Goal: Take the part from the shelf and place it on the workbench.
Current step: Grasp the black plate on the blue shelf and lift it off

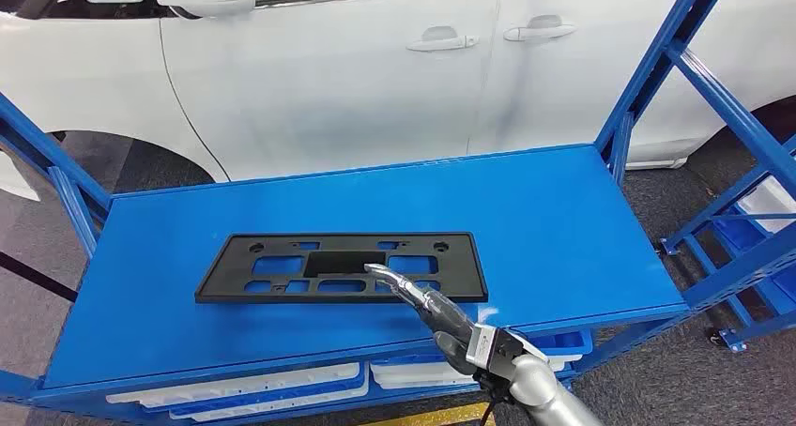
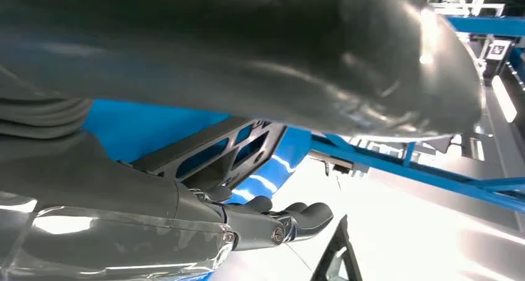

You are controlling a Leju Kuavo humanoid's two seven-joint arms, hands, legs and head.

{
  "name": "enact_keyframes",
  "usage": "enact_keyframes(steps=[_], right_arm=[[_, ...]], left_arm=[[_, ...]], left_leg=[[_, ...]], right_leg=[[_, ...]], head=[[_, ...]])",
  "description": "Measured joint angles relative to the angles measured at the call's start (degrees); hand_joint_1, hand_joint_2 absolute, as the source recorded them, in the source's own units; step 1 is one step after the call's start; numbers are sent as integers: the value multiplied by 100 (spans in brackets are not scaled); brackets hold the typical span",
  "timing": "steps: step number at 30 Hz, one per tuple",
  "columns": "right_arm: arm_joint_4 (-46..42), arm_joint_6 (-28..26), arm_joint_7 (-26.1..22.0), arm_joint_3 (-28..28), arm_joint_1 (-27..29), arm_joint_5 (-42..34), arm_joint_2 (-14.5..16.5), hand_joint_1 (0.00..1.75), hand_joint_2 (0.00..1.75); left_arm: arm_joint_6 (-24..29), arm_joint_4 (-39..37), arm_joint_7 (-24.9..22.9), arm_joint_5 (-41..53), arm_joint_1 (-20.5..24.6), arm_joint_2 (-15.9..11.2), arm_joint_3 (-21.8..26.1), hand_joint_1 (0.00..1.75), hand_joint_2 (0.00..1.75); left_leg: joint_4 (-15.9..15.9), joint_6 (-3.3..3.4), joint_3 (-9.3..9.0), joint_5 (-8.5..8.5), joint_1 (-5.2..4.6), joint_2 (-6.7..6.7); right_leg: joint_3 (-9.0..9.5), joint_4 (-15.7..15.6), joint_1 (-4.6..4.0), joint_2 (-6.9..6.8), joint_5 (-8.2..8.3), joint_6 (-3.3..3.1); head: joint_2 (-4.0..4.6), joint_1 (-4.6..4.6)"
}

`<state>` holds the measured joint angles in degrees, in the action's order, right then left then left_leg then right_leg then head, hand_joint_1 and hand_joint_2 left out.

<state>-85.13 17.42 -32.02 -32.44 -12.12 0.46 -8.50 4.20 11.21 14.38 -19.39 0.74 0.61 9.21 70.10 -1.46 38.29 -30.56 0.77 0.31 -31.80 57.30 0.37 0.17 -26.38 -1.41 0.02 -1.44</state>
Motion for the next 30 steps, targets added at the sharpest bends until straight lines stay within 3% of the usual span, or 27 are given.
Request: enact_keyframes(steps=[3,5,9,10,12,13,14,15,16,17,19,21,24,26,28,29,30], right_arm=[[30,0,0,-7,-9,0,0,0,0],[51,-1,0,-12,-22,0,0,0,0],[78,-192,19,-41,-49,170,-9,0,175],[82,-355,28,-53,-54,334,-16,0,175],[108,-913,57,-106,-58,948,-28,0,175],[132,-1289,89,-154,-58,1394,-32,0,175],[166,-1718,132,-216,-58,1929,-33,0,175],[207,-2134,182,-284,-65,2465,-34,0,175],[257,-2527,234,-359,-82,2990,-32,0,175],[314,-2882,286,-438,-113,3475,-29,0,175],[464,-3537,420,-608,-230,4327,-4,0,175],[719,-4425,764,-815,-416,5419,104,0,175],[1285,-5493,1533,-1187,-782,6982,541,0,175],[1613,-5660,1842,-1377,-989,7404,828,0,175],[1850,-5682,1952,-1469,-1107,7576,992,0,175],[1933,-5683,1968,-1487,-1130,7645,1041,0,175],[1988,-5684,1969,-1495,-1138,7709,1068,0,175]], left_arm=[[1,-2,1,0,2,-3,-1,0,0],[1,-5,2,0,5,-4,-1,0,0],[2,-10,-9,11,-9,-1,1,0,0],[4,-10,-13,21,-4,1,1,0,0],[11,-11,-21,60,7,1,0,0,0],[17,-11,-25,85,13,0,-1,0,0],[22,-11,-29,109,16,0,-3,0,0],[25,-11,-31,126,18,1,-5,0,0],[27,-11,-32,141,20,1,-8,0,0],[25,-11,-33,152,21,5,-11,0,0],[16,-11,-31,182,39,20,-16,0,0],[32,-11,-18,224,63,35,-19,0,0],[69,-11,10,291,86,45,-25,0,0],[70,-11,13,319,103,50,-30,0,0],[70,-11,-1,331,109,49,-33,0,0],[70,-11,-13,334,103,46,-34,0,0],[70,-11,-24,337,92,44,-34,0,0]], left_leg=[[-916,23,-376,423,-4,-1],[-1211,95,-492,487,-28,-1],[-1244,246,-528,547,-11,-7],[-1260,272,-540,551,-5,-10],[-1261,313,-544,536,-18,-11],[-1259,327,-547,526,-29,-10],[-1256,337,-557,514,-41,-7],[-1254,342,-575,500,-55,-2],[-1253,342,-603,483,-69,3],[-1253,338,-631,464,-79,7],[-1248,309,-650,433,-105,8],[-1256,249,-638,423,-106,0],[-1168,147,-634,329,-107,-27],[-643,83,-391,40,-80,-23],[114,19,12,-263,-40,-24],[317,-7,135,-286,-21,-25],[302,-26,151,-192,-4,-26]], right_leg=[[54,9,1,3,-44,50],[55,18,-10,1,-73,110],[17,162,-14,2,-216,226],[-95,394,-11,2,-351,246],[-501,1164,-4,-2,-695,266],[-711,1522,-2,-3,-801,269],[-840,1705,-2,-3,-794,263],[-852,1649,-4,-3,-662,246],[-747,1363,-11,-3,-435,215],[-571,938,-24,-4,-188,171],[-276,263,-58,-11,79,99],[-212,93,-87,-1,82,66],[-157,-14,-44,31,127,2],[-110,-67,-13,16,139,-34],[-105,-64,-14,-7,126,-47],[-104,-57,-15,-14,117,-47],[-102,-46,-12,-14,105,-41]], head=[[0,0],[0,0],[0,1],[0,0],[0,0],[0,0],[0,0],[0,0],[0,0],[0,1],[0,1],[0,0],[0,1],[0,1],[0,0],[0,0],[0,0]])
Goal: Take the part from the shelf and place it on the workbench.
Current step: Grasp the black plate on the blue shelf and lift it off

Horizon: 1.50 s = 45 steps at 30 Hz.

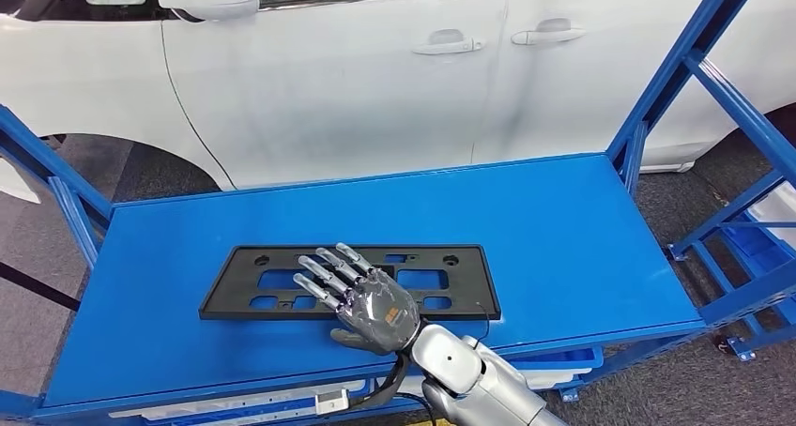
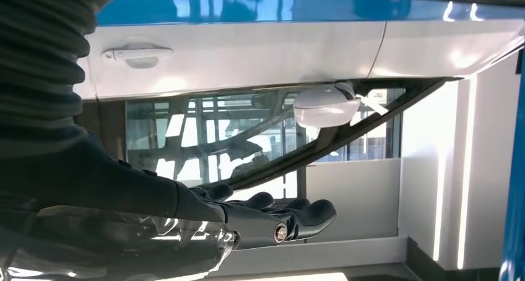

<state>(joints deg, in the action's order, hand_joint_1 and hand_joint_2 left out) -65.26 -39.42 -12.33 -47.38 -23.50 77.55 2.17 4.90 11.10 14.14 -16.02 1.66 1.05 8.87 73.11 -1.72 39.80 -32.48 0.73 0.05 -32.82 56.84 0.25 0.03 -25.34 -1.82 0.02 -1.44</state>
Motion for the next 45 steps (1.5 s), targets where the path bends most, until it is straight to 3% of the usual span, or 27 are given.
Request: enact_keyframes(steps=[1,3,5,8,10,13,14,15,16,18,20,22,25,26,29,30,31,33,34,36,40,42,44,45], right_arm=[[32,-1,-8,-2,-2,58,27,0,175],[73,-3,-40,-3,-8,151,86,0,175],[105,-7,-62,-5,-18,235,137,0,175],[158,-13,17,-14,-29,427,188,0,175],[201,-17,150,-34,-52,621,212,0,175],[372,-25,382,-150,-124,928,221,0,175],[473,-25,447,-208,-155,999,224,0,175],[597,-25,501,-271,-194,1047,232,0,175],[732,-26,548,-330,-246,1078,246,0,175],[983,-27,617,-427,-367,1109,282,0,175],[1173,-26,648,-491,-476,1123,317,0,175],[1401,15,693,-549,-582,1137,361,0,175],[1876,242,819,-609,-827,1109,485,0,175],[2051,336,854,-621,-926,1065,534,0,175],[2558,553,994,-650,-1182,848,630,0,175],[2689,599,1063,-651,-1253,780,642,14,175],[2804,641,1140,-651,-1322,722,648,56,175],[3003,728,1287,-646,-1446,640,658,140,175],[3083,768,1351,-637,-1500,612,663,168,175],[3207,834,1451,-599,-1583,574,665,168,175],[3368,897,1514,-536,-1652,549,645,171,175],[3427,918,1523,-516,-1654,549,627,174,175],[3482,939,1530,-505,-1642,546,613,175,175],[3502,947,1534,-501,-1634,540,608,175,175]], left_arm=[[0,0,-11,2,-13,-2,0,0,0],[-1,0,-17,3,-30,-3,0,0,0],[-5,0,-14,1,-27,-3,0,0,0],[-18,0,-3,9,-25,-1,0,0,0],[-26,0,1,34,-25,4,0,0,0],[-44,0,9,79,-19,3,0,0,0],[-59,0,13,87,-20,2,0,0,0],[-78,0,17,92,-21,1,0,0,0],[-95,0,21,94,-22,1,0,0,0],[-115,0,29,96,-18,2,0,0,0],[-117,0,34,98,-12,1,0,0,0],[-121,0,40,97,-12,-1,1,0,0],[-135,0,49,95,-10,-4,2,0,0],[-144,0,54,93,-8,-5,2,0,0],[-173,0,71,93,-18,-13,8,0,0],[-178,0,75,93,-28,-16,12,0,0],[-182,0,78,93,-38,-17,17,0,0],[-189,0,80,97,-46,-19,33,0,0],[-191,0,81,102,-41,-22,40,0,0],[-193,0,85,113,-32,-30,51,0,0],[-196,0,87,122,-40,-40,103,0,0],[-198,0,87,125,-37,-40,126,0,0],[-199,0,87,127,-40,-42,138,0,0],[-198,0,87,128,-44,-43,141,0,0]], left_leg=[[-252,-13,-102,196,18,-1],[-1050,-15,-463,592,36,0],[-1490,43,-660,725,22,13],[-1529,155,-665,723,14,23],[-1563,235,-682,740,34,14],[-1570,295,-677,742,31,3],[-1568,298,-677,741,29,5],[-1566,298,-680,740,28,9],[-1564,293,-689,737,26,15],[-1558,272,-711,724,24,25],[-1552,224,-712,715,9,29],[-1563,155,-708,718,1,28],[-1493,57,-707,643,10,24],[-1304,30,-631,522,13,23],[-199,-31,-121,4,27,20],[43,-39,-8,-54,28,20],[45,-38,-10,10,28,20],[-612,-7,-348,384,27,19],[-1058,20,-572,546,16,20],[-1587,86,-837,691,-9,22],[-1681,227,-861,743,3,6],[-1706,286,-846,780,24,-16],[-1702,306,-812,790,20,-24],[-1700,306,-803,792,17,-26]], right_leg=[[6,18,4,7,-17,12],[15,66,3,21,-64,57],[6,102,-12,26,-93,114],[-2,114,-7,27,-107,196],[-101,353,3,25,-277,248],[-632,1451,15,22,-800,292],[-782,1737,18,21,-871,299],[-831,1803,17,21,-824,297],[-757,1622,17,19,-663,285],[-361,790,9,14,-252,232],[-81,200,-18,8,-57,184],[-57,111,-50,15,-47,152],[-19,30,-19,23,-4,62],[0,-4,1,19,13,34],[13,-23,3,5,21,0],[17,-22,-1,4,19,-2],[26,-20,-4,6,18,-2],[53,-15,-6,10,14,9],[60,-4,-19,9,5,28],[62,10,-38,8,-6,82],[35,79,-33,15,-54,209],[-182,551,-21,14,-355,257],[-573,1349,-3,14,-737,288],[-712,1627,6,13,-814,299]], head=[[0,0],[0,0],[0,0],[0,0],[0,0],[0,0],[0,0],[0,0],[0,0],[0,0],[0,0],[0,0],[0,-1],[0,-1],[0,-2],[0,-2],[0,-2],[0,-2],[0,-2],[0,-1],[0,-1],[0,0],[0,0],[0,0]])
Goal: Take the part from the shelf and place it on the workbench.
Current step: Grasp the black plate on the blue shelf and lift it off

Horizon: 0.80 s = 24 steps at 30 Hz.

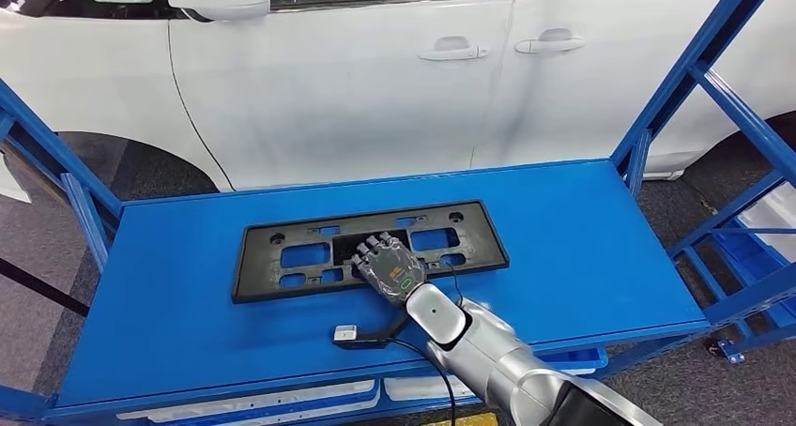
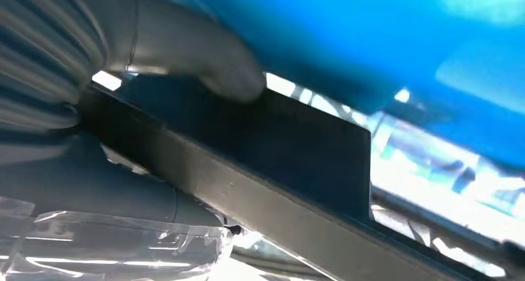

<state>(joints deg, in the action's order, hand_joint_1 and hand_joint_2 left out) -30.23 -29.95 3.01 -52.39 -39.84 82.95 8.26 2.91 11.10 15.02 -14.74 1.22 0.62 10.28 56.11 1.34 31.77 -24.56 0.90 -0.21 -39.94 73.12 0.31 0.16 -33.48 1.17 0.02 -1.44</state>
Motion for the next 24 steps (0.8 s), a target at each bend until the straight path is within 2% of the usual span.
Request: enact_keyframes(steps=[1,2,4,5,6,8,10,12,14,15,16,17,19,20,21,22,24], right_arm=[[16,5,1,8,4,-5,-4,175,175],[26,8,-4,19,4,-9,-5,175,175],[33,10,-22,48,-7,-1,-6,175,175],[33,10,-34,62,-10,8,-5,175,175],[33,8,-45,76,-10,18,-5,175,175],[33,-9,-75,109,-7,40,-4,175,175],[34,-43,-127,152,-4,66,17,175,175],[44,-81,-201,195,2,69,48,175,175],[62,-110,-297,242,7,-5,71,175,175],[68,-125,-372,281,13,-94,83,175,175],[71,-145,-482,338,20,-243,93,175,175],[56,-166,-643,413,33,-463,102,175,175],[-58,-151,-1096,619,67,-1072,109,175,175],[-166,-95,-1378,739,89,-1434,104,175,175],[-317,-5,-1679,866,116,-1807,90,175,175],[-501,98,-1984,991,153,-2181,67,175,175],[-1021,318,-2645,1273,248,-3107,0,175,175]], left_arm=[[1,0,0,0,-3,-1,2,0,0],[-2,0,4,-2,-5,0,3,0,0],[-15,0,46,-2,-7,2,3,0,0],[-31,0,95,6,-6,3,3,0,0],[-53,0,160,17,-7,3,3,0,0],[-95,0,319,44,-9,2,5,0,87],[-87,0,497,67,-12,-1,10,0,175],[-12,0,669,107,-18,-2,19,0,175],[72,0,754,150,-27,-4,29,0,175],[96,0,754,163,-32,-6,34,0,175],[104,0,741,170,-37,-7,39,0,175],[101,0,729,174,-41,-8,43,0,175],[78,0,745,184,-42,-13,60,0,175],[53,0,774,190,-40,-16,75,0,175],[21,0,812,197,-38,-18,96,0,175],[-15,0,840,201,-35,-18,116,0,175],[-114,0,856,217,-27,-19,142,0,175]], left_leg=[[3,-1,2,0,-1,-1],[6,-6,-3,-2,-1,1],[20,-26,-19,-15,-4,6],[31,-49,-20,-23,-12,12],[40,-78,-17,-29,-19,18],[35,-147,-14,-29,-31,26],[119,-201,2,-78,-34,25],[566,-247,183,-344,-29,25],[1327,-293,536,-733,-16,26],[1625,-311,680,-842,-10,25],[1729,-323,737,-834,-3,25],[1590,-331,678,-703,8,24],[797,-339,307,-299,41,21],[433,-324,131,-164,44,25],[203,-297,21,-104,44,28],[123,-263,-18,-112,39,31],[126,-182,-23,-110,39,28]], right_leg=[[-35,68,6,-2,39,3],[55,-112,9,-4,188,-3],[467,-940,3,-9,583,-50],[641,-1301,-9,-12,713,-79],[745,-1528,-25,-13,776,-105],[776,-1620,-51,-11,790,-149],[804,-1669,-21,-17,816,-212],[835,-1721,14,-35,843,-267],[828,-1724,7,-42,841,-287],[824,-1721,5,-40,840,-288],[823,-1716,5,-36,837,-286],[826,-1707,7,-30,832,-278],[829,-1666,10,-12,804,-242],[823,-1636,0,3,785,-215],[815,-1614,-16,19,773,-188],[810,-1606,-32,37,769,-163],[818,-1615,-47,59,771,-107]], head=[[0,0],[0,0],[0,0],[0,0],[0,-1],[0,-1],[0,-1],[0,-2],[0,-2],[0,-2],[0,-2],[0,-2],[0,-2],[0,-2],[0,-2],[0,-2],[0,-1]])
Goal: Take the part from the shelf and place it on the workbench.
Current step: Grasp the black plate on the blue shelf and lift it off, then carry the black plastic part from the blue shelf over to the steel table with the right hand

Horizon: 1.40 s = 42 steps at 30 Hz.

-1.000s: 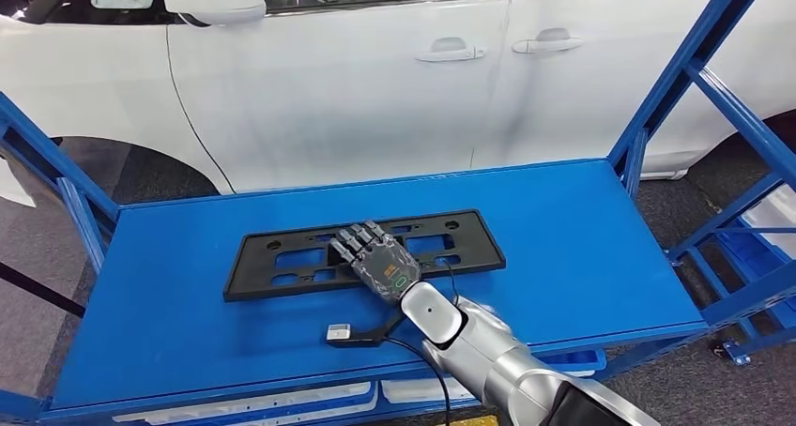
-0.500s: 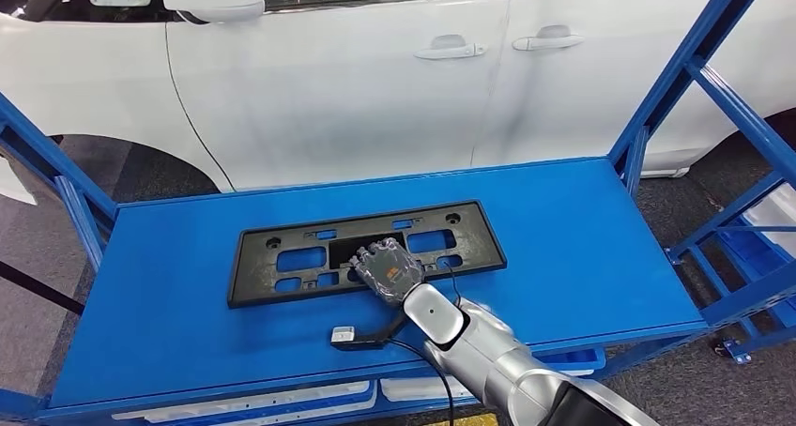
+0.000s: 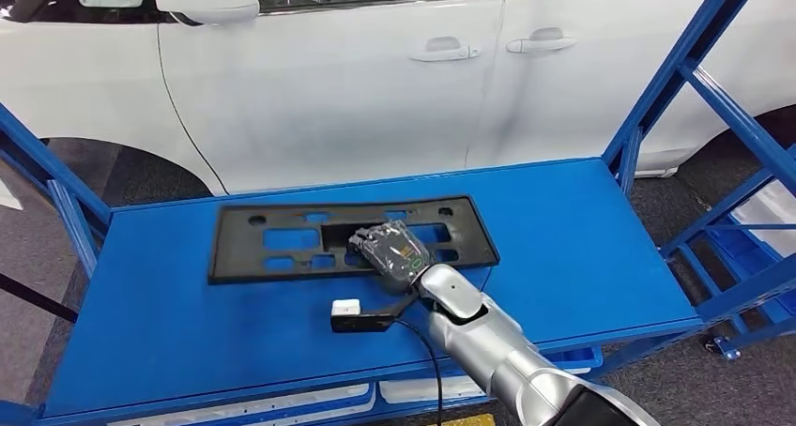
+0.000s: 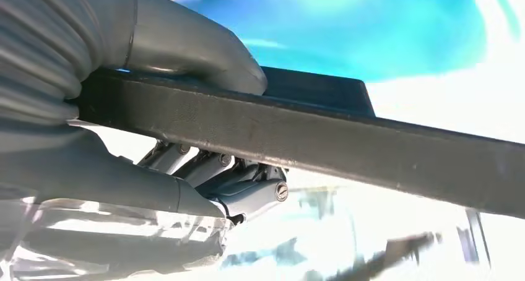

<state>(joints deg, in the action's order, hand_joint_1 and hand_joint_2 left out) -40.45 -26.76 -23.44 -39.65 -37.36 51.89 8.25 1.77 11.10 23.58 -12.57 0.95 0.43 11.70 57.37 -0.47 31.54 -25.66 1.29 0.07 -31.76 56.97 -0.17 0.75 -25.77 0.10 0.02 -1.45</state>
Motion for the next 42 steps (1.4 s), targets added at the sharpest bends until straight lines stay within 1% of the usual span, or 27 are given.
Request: enact_keyframes(steps=[2,3,5,6,7,8,9,10,12,14,16,17,19,21,22,23,24,26,28,31,33,34,36,37,38,39,42], right_arm=[[-714,298,-732,285,155,-1220,-126,175,175],[-1121,488,-1023,420,258,-1851,-212,175,175],[-1880,804,-1274,666,494,-2735,-371,175,175],[-2173,892,-1261,763,610,-2901,-432,175,175],[-2412,941,-1243,838,720,-2940,-480,175,175],[-2611,964,-1234,891,822,-2906,-529,175,175],[-2782,979,-1237,931,903,-2875,-574,175,175],[-2923,989,-1244,962,965,-2868,-606,175,175],[-3189,1081,-1335,1021,1066,-3110,-661,175,175],[-3642,1378,-1500,1055,1199,-3867,-766,175,175],[-4414,2008,-1609,1110,1329,-4806,-896,175,175],[-4850,2399,-1639,1164,1366,-5178,-936,175,175],[-5612,3113,-1666,1286,1404,-5633,-965,175,175],[-6184,3548,-1676,1364,1441,-5877,-969,175,175],[-6400,3654,-1672,1386,1470,-5933,-971,175,175],[-6580,3702,-1666,1402,1501,-5956,-973,175,175],[-6727,3717,-1661,1417,1526,-5962,-975,175,175],[-6969,3750,-1657,1458,1549,-5990,-978,175,175],[-7138,3967,-1633,1503,1546,-6189,-979,175,175],[-7257,4513,-1303,1542,1486,-6972,-992,175,175],[-7266,4724,-932,1544,1386,-7592,-1033,175,175],[-7242,4800,-768,1543,1341,-7847,-1066,175,175],[-7147,4902,-562,1534,1299,-8149,-1136,175,175],[-7088,4932,-473,1523,1289,-8243,-1167,175,175],[-7040,4951,-382,1503,1271,-8314,-1193,175,175],[-7008,4957,-288,1480,1240,-8376,-1216,175,175],[-6990,4899,-81,1410,1118,-8513,-1266,175,175]], left_arm=[[-140,0,-8,16,10,-4,11,0,175],[-209,0,-6,23,14,-10,21,0,175],[-295,0,2,32,16,-24,40,0,175],[-312,0,3,34,15,-31,46,0,175],[-318,0,3,36,14,-35,50,0,175],[-319,0,3,37,14,-39,56,0,175],[-320,0,3,38,14,-41,64,0,175],[-324,0,4,38,17,-42,74,0,175],[-378,0,17,37,31,-39,102,0,175],[-480,0,53,34,38,-39,129,0,175],[-555,0,103,32,32,-47,144,0,175],[-577,0,130,31,28,-49,146,0,175],[-607,0,184,26,30,-50,153,0,175],[-614,0,220,18,32,-51,169,0,175],[-613,0,227,15,29,-51,178,0,175],[-612,0,231,15,25,-51,184,0,175],[-612,0,233,15,23,-51,187,0,175],[-612,0,237,15,30,-52,193,0,175],[-606,0,243,26,39,-54,205,0,175],[-538,0,201,52,44,-56,245,0,175],[-424,0,102,55,57,-56,273,0,175],[-357,0,42,56,66,-56,284,0,175],[-239,0,-54,54,76,-58,296,0,175],[-189,0,-100,50,75,-62,305,0,175],[-147,0,-143,48,75,-67,314,0,175],[-110,0,-187,46,76,-71,322,0,175],[-22,0,-283,51,83,-80,335,0,175]], left_leg=[[-16,86,-9,18,14,-10],[-25,124,-5,29,18,-12],[-25,170,28,39,3,-9],[-23,178,46,45,-9,-5],[-22,184,61,49,-23,0],[-21,188,67,52,-38,5],[-21,189,64,53,-55,10],[-20,188,57,53,-71,14],[-8,167,65,51,-110,18],[-2,122,96,55,-121,21],[3,64,114,39,-125,22],[79,36,146,-27,-127,20],[584,-16,366,-333,-108,16],[1381,-64,738,-678,-81,13],[1632,-81,867,-733,-72,13],[1674,-91,901,-674,-66,13],[1465,-92,818,-501,-63,12],[661,-68,446,-94,-65,8],[133,-13,210,66,-83,12],[60,74,206,75,-85,20],[22,141,205,119,-59,11],[4,172,209,141,-48,6],[9,196,241,160,-52,6],[17,198,260,169,-53,7],[27,196,278,178,-53,7],[41,190,296,187,-53,9],[93,146,336,210,-61,21]], right_leg=[[-40,142,14,-6,-118,61],[-141,374,24,-14,-270,87],[-526,1159,35,-29,-676,115],[-721,1531,37,-33,-816,120],[-833,1733,37,-37,-846,114],[-820,1689,35,-40,-751,94],[-686,1408,29,-41,-561,60],[-473,976,16,-42,-333,10],[-136,258,-16,-62,-61,-66],[-74,59,-40,-83,-33,-85],[-83,14,-12,-87,-4,-113],[-72,-19,11,-89,13,-135],[-42,-67,41,-98,29,-170],[-34,-61,36,-98,11,-189],[-30,-52,33,-94,-2,-191],[-23,-39,33,-88,-19,-187],[-13,-20,34,-81,-40,-178],[12,25,29,-74,-95,-145],[3,68,10,-72,-132,-98],[-23,85,1,-70,-131,-21],[-82,247,4,-70,-276,31],[-184,498,12,-70,-447,60],[-507,1251,39,-72,-846,100],[-652,1577,52,-72,-963,114],[-714,1722,65,-73,-972,122],[-657,1624,77,-74,-863,124],[-87,515,89,-73,-339,91]], head=[[0,1],[0,1],[0,1],[0,1],[0,1],[0,1],[0,1],[0,1],[0,1],[0,1],[0,1],[0,0],[0,-1],[0,-1],[0,-1],[0,-1],[0,-1],[0,0],[0,1],[0,1],[0,1],[0,1],[0,1],[0,1],[0,1],[0,1],[0,1]])
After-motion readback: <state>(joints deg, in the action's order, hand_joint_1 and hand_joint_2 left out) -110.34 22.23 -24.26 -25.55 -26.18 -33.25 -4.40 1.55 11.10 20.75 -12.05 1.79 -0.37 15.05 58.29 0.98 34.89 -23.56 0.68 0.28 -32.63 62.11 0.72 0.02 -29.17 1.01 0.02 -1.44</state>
